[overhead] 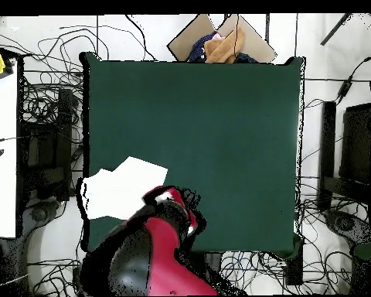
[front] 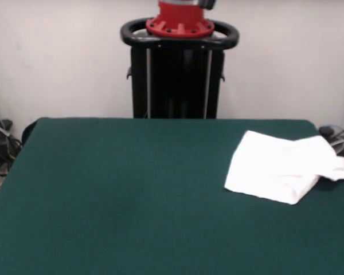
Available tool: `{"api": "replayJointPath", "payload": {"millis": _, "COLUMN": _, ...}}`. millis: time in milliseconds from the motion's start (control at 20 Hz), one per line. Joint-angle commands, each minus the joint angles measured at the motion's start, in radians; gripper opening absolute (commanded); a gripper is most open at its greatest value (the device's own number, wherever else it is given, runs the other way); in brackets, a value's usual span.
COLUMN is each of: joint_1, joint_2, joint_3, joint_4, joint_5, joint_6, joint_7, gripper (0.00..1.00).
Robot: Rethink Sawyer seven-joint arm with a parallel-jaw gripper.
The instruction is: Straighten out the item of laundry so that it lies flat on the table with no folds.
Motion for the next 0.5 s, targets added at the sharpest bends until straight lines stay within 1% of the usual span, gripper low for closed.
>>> {"api": "replayJointPath", "payload": {"millis": 50, "joint_1": -0.192, "joint_2": -0.061, "joint_3": 0.333, "joint_4": 0.237, "joint_5": -0.168, "joint_6": -0.052, "joint_7": -0.216, "gripper": 0.00}}
{"api": "replayJointPath", "payload": {"millis": 250, "joint_1": -0.283, "joint_2": -0.103, "joint_3": 0.412, "joint_4": 0.268, "joint_5": -0.224, "joint_6": -0.049, "joint_7": -0.215, "gripper": 0.00}}
{"api": "replayJointPath", "payload": {"millis": 450, "joint_1": -0.423, "joint_2": -0.154, "joint_3": 0.544, "joint_4": 0.345, "joint_5": -0.254, "joint_6": -0.099, "joint_7": -0.247, "gripper": 0.00}}
{"api": "replayJointPath", "payload": {"millis": 500, "joint_1": -0.446, "joint_2": -0.158, "joint_3": 0.567, "joint_4": 0.354, "joint_5": -0.265, "joint_6": -0.100, "joint_7": -0.244, "gripper": 0.00}}
